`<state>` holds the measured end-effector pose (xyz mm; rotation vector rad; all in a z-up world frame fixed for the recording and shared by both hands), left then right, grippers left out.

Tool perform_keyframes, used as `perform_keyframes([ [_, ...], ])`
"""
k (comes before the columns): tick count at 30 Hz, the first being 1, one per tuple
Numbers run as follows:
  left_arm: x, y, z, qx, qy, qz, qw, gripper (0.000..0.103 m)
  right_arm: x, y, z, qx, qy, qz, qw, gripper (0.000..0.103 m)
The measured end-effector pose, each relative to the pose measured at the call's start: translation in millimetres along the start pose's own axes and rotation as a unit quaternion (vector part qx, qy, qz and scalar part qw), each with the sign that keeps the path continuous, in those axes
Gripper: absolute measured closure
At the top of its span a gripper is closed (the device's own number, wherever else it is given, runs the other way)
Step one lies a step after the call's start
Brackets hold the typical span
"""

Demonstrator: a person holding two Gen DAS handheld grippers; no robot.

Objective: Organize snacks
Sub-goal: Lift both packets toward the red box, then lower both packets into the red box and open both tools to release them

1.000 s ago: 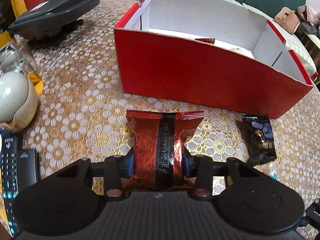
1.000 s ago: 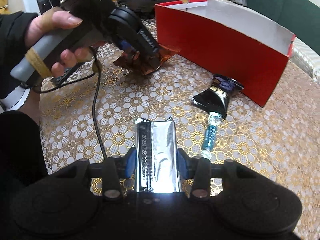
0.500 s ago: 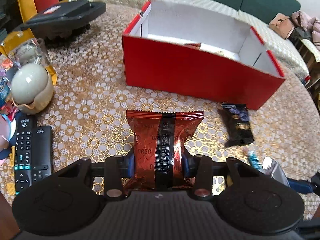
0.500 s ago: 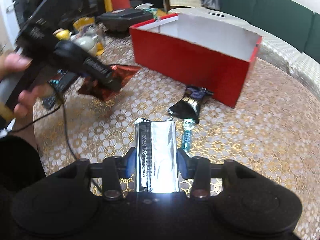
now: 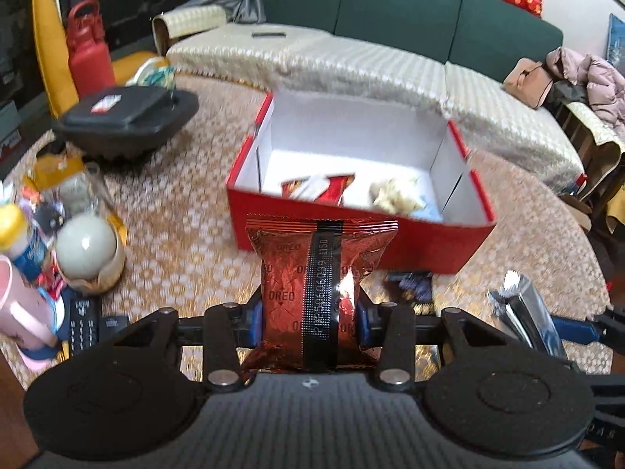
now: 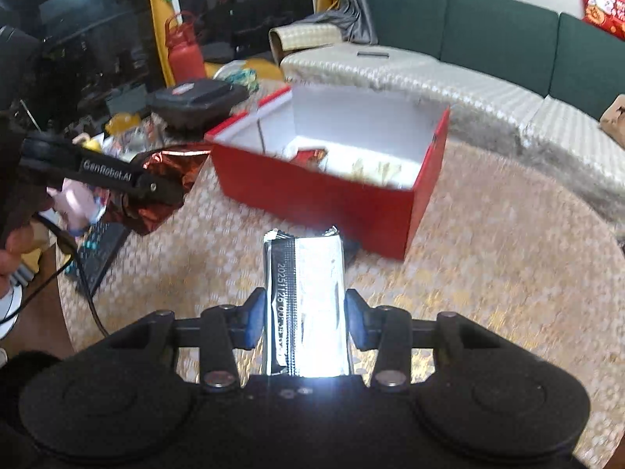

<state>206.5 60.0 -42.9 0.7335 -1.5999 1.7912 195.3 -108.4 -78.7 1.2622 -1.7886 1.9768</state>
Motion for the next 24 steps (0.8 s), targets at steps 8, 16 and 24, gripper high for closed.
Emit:
perform_keyframes([
  [8, 6, -33, 14, -0.026, 0.0, 0.024, 0.9994, 0.061, 4, -52, 4, 0.017, 0.014, 0.041, 0.999, 0.061],
  [16, -4, -75, 20, -0.045, -0.007, 0.038, 0.9982, 0.061, -9, -100, 10, 0.033, 0.033, 0.061, 0.997, 0.061],
  [24, -39, -107, 12, -0.047, -0.018, 0.026, 0.9984, 0.061, -49, -127, 30, 0.025, 0.057, 0.048, 0.997, 0.061],
])
Point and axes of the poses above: each gripper's, at about its wrist camera, not at the fingertips, and x roughly against the way its jaws point, z to its right, y to its underside, the point moved 6 cm from there along -x, roughly the way its jaws point, and after that the axes turned 4 degrees about y, right-handed, at the moved point
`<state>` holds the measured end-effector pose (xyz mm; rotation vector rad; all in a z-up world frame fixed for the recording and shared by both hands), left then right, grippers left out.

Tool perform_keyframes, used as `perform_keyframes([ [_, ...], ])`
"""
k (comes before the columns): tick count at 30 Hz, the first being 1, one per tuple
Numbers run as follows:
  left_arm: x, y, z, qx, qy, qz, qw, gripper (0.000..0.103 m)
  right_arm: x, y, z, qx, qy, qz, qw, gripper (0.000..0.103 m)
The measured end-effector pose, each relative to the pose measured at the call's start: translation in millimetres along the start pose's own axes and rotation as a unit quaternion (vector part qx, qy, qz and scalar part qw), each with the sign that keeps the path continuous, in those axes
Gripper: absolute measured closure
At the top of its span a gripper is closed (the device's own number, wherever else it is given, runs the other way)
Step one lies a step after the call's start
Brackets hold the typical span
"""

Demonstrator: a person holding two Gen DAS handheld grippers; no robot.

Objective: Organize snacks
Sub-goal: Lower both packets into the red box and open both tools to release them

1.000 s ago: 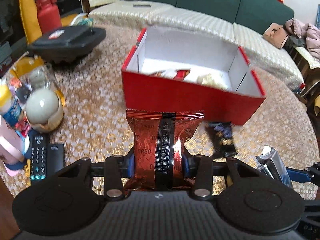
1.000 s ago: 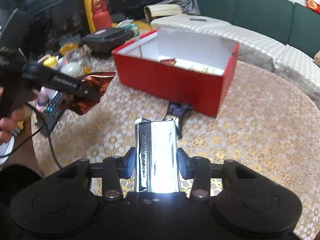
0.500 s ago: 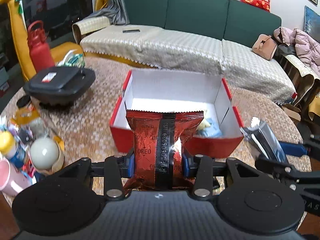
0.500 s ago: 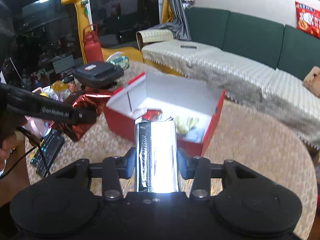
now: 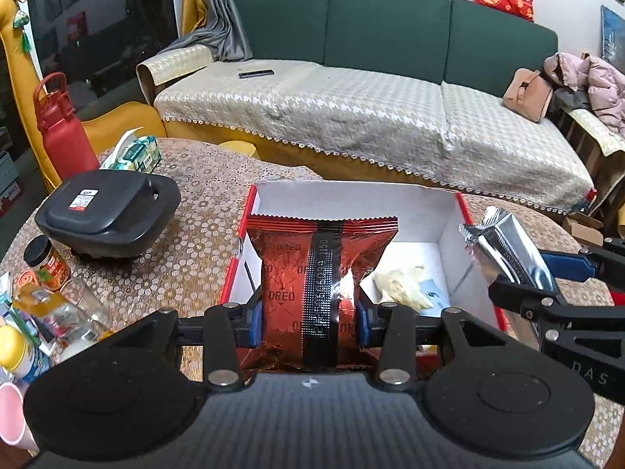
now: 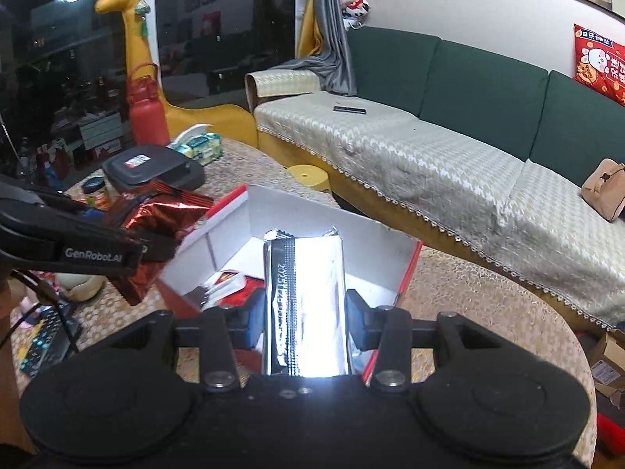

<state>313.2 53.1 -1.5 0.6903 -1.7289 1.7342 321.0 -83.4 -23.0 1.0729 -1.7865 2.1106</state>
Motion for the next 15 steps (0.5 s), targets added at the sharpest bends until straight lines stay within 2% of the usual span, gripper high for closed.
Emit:
perform_keyframes([
  [8, -51, -8, -11, -0.015, -0.015, -0.03, 0.9993, 0.061, -52, -5, 15, -0.007, 0.018, -0.027, 0.999, 0.061],
  [15, -89, -6, -11, -0.028, -0.02, -0.051, 0.9981, 0.061, -91, 1, 12, 0.0, 0.021, -0.055, 0.998, 0.061],
])
Point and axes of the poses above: each gripper's, at about its wrist camera, not at the fingertips, and x roughly against the way its jaws point, z to its right, y to its underside, the point moved 6 cm from there along -x, roughly the way its jaws point, and after that the axes turned 4 degrees about y, right-handed, at the moved point
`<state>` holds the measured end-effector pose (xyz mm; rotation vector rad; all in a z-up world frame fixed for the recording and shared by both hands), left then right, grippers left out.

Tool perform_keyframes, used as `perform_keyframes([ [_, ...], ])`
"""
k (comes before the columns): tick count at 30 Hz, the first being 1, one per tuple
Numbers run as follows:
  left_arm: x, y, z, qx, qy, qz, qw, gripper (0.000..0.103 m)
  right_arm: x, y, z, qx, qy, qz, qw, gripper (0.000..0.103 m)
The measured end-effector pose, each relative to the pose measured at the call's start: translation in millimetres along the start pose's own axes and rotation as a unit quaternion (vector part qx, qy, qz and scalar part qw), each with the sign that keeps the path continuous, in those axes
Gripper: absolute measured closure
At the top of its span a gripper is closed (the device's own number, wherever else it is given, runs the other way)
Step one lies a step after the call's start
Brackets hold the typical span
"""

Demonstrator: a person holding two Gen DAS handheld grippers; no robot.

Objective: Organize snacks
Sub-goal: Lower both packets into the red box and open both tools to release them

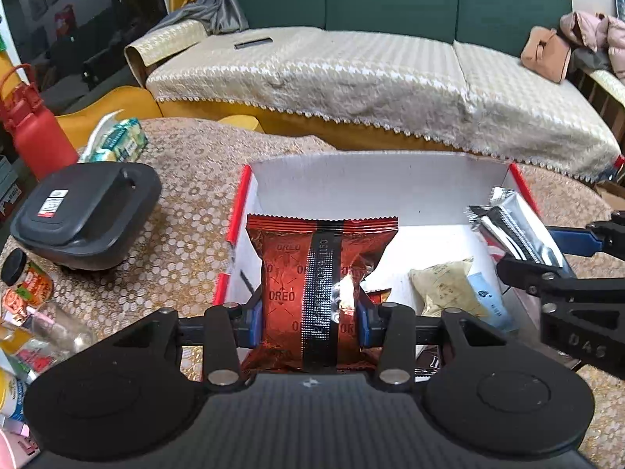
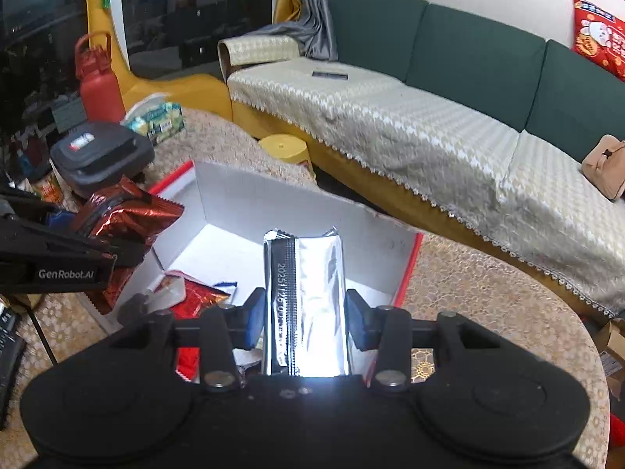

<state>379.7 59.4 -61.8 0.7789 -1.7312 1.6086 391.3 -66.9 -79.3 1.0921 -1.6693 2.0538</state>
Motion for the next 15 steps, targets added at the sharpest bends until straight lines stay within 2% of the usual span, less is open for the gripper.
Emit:
perform_keyframes([
  [6, -28, 7, 4, -0.005, 0.009, -0.02, 0.9997, 0.06, -26, 4, -4, 0.01, 0.002, -0.016, 1.0, 0.061],
  [15, -49, 16, 8, -0.008, 0.014, -0.034, 0.9993, 0.06, -45, 14, -12, 0.026, 0.002, -0.034, 0.999, 0.061],
])
Point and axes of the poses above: each gripper's, at about its wrist camera, not at the fingertips, and x roughly against the way its jaws point, z to its right, y to its underside, the point moved 6 cm from there along -x, roughly the way its jaws point, and after that the axes turned 4 degrees about y, right-handed, at the moved point
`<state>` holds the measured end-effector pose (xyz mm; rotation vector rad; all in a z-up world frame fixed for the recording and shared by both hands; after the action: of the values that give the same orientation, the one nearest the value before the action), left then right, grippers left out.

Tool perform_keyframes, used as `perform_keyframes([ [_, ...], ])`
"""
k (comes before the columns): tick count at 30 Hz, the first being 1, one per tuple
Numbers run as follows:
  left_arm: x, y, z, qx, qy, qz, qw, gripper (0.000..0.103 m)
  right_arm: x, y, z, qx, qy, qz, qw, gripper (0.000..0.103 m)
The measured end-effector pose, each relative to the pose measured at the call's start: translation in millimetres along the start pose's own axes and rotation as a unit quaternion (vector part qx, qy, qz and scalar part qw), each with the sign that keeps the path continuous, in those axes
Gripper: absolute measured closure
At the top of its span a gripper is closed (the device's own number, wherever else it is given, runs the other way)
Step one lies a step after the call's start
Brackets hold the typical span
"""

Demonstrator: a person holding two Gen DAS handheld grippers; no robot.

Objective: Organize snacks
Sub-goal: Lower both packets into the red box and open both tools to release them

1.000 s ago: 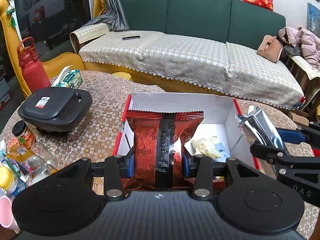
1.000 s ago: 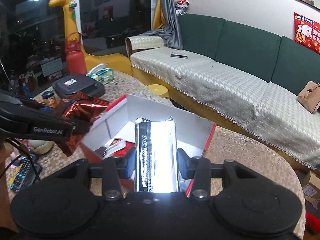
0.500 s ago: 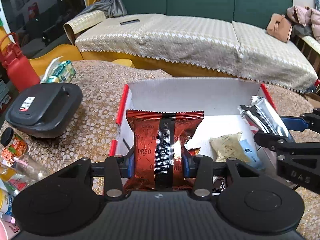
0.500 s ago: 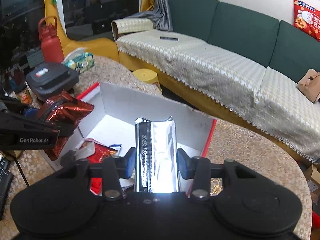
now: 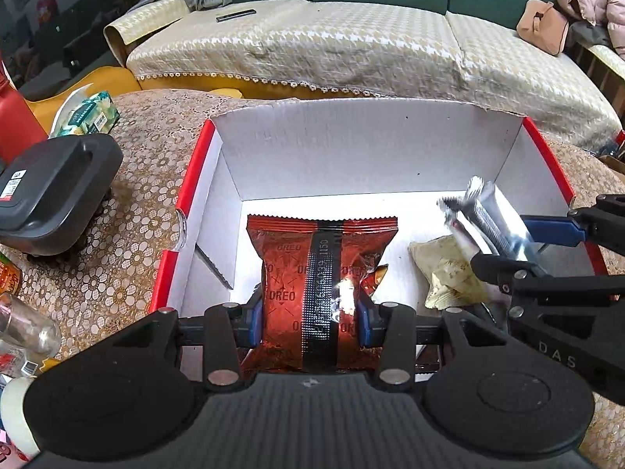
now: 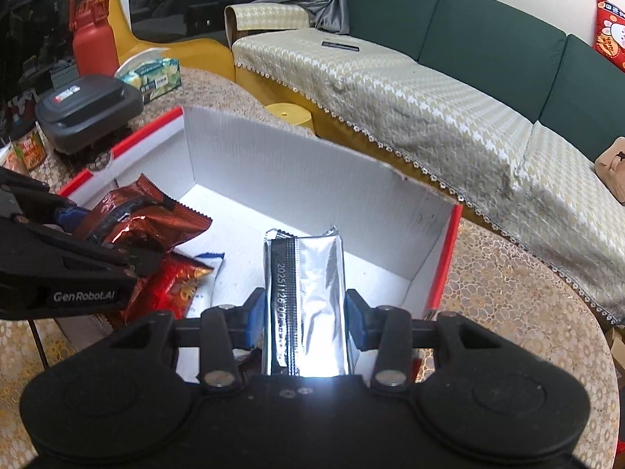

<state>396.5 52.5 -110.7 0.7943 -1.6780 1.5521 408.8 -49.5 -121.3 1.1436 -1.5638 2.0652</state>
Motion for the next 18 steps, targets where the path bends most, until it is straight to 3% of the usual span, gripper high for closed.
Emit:
perform_keyframes([
  [7, 3, 1, 3, -0.005, 0.001, 0.005, 1.0, 0.057, 3, 3, 1, -0.004, -0.001, 0.003, 1.0, 0.061],
  [12, 15, 0, 2, 0.001, 0.011, 0.021, 0.9997, 0.038, 14, 1, 7, -0.024, -0.016, 0.006, 1.0, 0.061],
  [18, 34, 1, 1, 0.012, 0.021, 0.037, 0.999, 0.032, 33, 2, 17, -0.04, -0.027, 0.009, 0.999, 0.06],
])
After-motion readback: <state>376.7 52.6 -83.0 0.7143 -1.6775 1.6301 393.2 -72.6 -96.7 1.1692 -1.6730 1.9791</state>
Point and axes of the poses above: each gripper's, at about its wrist camera, not at the fingertips, and x roughly against the way its jaws point, z to its right, y to its underside, the point moved 6 cm from there along -x, roughly the way its jaws point, and after that the axes turned 4 degrees about y, right-handed, at the moved point
